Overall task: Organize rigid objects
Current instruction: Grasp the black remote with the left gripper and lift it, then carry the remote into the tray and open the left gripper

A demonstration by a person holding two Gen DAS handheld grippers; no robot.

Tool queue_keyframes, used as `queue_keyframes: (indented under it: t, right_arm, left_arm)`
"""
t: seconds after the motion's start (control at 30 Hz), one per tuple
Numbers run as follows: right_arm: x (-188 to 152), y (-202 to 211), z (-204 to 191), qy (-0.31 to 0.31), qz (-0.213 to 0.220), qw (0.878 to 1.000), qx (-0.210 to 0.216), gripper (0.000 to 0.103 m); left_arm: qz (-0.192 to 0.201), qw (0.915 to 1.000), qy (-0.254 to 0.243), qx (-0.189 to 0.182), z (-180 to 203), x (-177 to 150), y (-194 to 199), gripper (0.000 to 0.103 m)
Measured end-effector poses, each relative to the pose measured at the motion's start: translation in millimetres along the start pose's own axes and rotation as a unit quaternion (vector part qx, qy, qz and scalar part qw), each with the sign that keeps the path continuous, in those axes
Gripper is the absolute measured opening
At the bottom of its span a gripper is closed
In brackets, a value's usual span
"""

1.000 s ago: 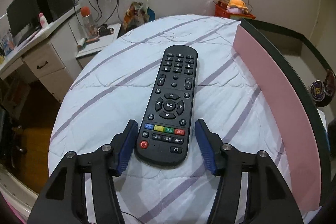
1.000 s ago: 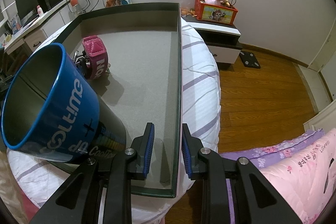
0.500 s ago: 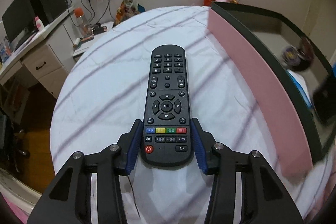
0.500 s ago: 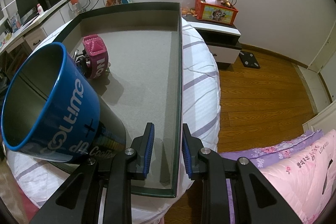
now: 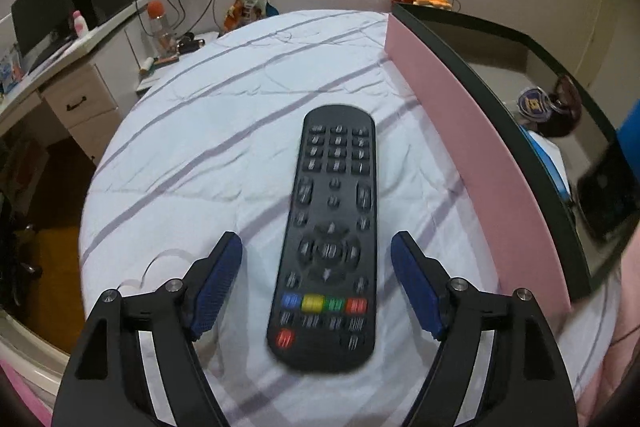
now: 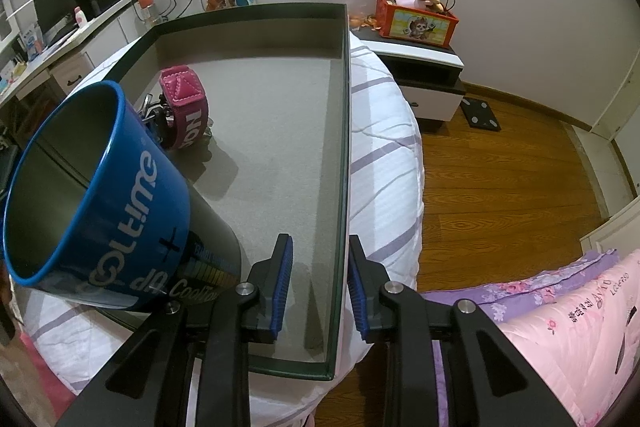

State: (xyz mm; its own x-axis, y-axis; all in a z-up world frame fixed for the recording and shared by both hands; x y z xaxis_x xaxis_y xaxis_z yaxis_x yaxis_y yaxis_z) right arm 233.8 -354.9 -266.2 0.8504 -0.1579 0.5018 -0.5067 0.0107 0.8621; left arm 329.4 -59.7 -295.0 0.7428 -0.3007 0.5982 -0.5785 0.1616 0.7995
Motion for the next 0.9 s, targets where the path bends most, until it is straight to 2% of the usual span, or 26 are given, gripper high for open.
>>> queue_keyframes:
  t: [0.07, 0.1, 0.13, 0.4, 0.47, 0.57, 0.83, 0.9]
  right_arm:
    - [-0.6, 0.2, 0.0, -0.002, 0.000, 1.000, 0.003, 0.028]
    - [-0.7, 0.0, 0.0, -0.003, -0.001, 1.000, 0.004, 0.028]
    - [-0.9, -0.2, 0.1, -0.003, -0.001, 1.000, 0.004, 0.028]
    - [-1.3, -0.9, 0.2, -0.004, 0.000, 1.000, 0.011, 0.029]
    - [-1.1, -1.0, 0.4, -0.005, -0.001, 1.000, 0.012, 0.029]
    - [-1.2, -0.3, -0.1, -0.006, 0.000, 1.000, 0.012, 0.029]
    - [-0.7, 0.1, 0.3, -0.009, 0.003, 1.000, 0.014, 0.029]
    - [-0.8, 0.0, 0.3, -0.009, 0.003, 1.000, 0.014, 0.029]
  left_arm:
    - [0.000, 0.9999, -0.012, 0.005, 3.9, 3.0, -4.0, 0.067]
    - [0.002, 0.9999, -0.014, -0.001, 6.0, 3.9, -2.9, 0.048]
    - [0.002, 0.9999, -0.011, -0.009, 7.4, 4.6, -0.7, 0.044]
    - [0.021, 0.9994, 0.016, -0.025, 1.9, 1.5, 21.5, 0.044]
    - [0.030, 0.9992, 0.020, -0.017, 0.4, 3.0, 30.0, 0.044]
    - [0.048, 0.9981, 0.029, 0.023, -7.9, 6.7, 46.6, 0.044]
    - [0.082, 0.9958, 0.030, 0.026, 5.7, 19.4, 84.5, 0.044]
    - [0.086, 0.9959, 0.025, 0.016, 14.9, 22.4, 92.0, 0.044]
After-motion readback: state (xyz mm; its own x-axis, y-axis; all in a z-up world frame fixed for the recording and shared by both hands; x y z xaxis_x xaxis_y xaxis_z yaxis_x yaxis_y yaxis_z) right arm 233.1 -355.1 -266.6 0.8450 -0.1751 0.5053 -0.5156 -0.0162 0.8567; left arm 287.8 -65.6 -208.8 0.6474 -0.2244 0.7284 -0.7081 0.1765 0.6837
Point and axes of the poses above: each gripper's, at about its wrist camera, not at the fingertips, and y roughly against the way its jaws point, z to its right, x to its top, the point moved 10 cm from there along -y, roughly the way its jaws point, and after that the axes turned 4 degrees about x, right-handed, at the moved point
